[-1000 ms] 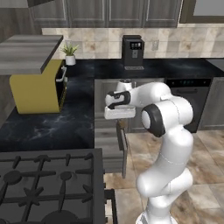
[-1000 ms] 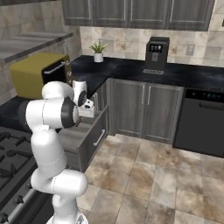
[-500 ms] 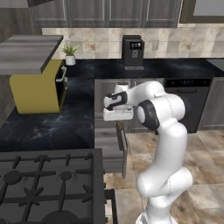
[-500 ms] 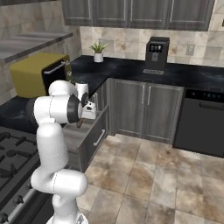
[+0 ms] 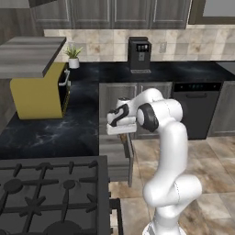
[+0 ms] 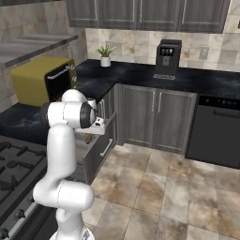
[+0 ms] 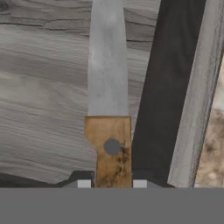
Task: Pick up the metallic utensils from the counter and place them in the open drawer. Make sure not to pick up any wooden utensils.
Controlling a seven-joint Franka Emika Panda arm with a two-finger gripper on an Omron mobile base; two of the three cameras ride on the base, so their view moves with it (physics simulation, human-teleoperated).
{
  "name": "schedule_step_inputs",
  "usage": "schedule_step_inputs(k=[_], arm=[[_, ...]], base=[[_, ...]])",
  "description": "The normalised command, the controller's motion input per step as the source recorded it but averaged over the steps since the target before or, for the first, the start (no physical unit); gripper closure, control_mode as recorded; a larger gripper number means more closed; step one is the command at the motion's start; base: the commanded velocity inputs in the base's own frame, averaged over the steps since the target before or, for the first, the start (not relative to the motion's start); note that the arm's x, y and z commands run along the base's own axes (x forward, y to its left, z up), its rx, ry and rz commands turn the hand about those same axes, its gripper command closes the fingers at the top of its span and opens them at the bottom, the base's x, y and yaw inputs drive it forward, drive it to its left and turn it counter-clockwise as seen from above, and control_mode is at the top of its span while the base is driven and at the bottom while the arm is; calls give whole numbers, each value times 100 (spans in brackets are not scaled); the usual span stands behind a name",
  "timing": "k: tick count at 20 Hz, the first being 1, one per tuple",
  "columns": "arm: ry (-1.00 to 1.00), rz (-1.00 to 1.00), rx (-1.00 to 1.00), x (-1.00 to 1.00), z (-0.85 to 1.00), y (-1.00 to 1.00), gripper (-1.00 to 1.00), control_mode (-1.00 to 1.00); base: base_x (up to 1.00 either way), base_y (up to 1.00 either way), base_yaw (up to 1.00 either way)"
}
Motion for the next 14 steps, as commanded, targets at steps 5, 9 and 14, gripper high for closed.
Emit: schedule_step_inputs(k=[5,9,14], arm=[[-4,-3,0,41,-71,-2,100,-100],[0,-3,0,41,-76,-9,100,-100],[3,-7,0,18,-85,-74,100,-100]], base=[[0,0,0],[0,0,0],[0,0,0]])
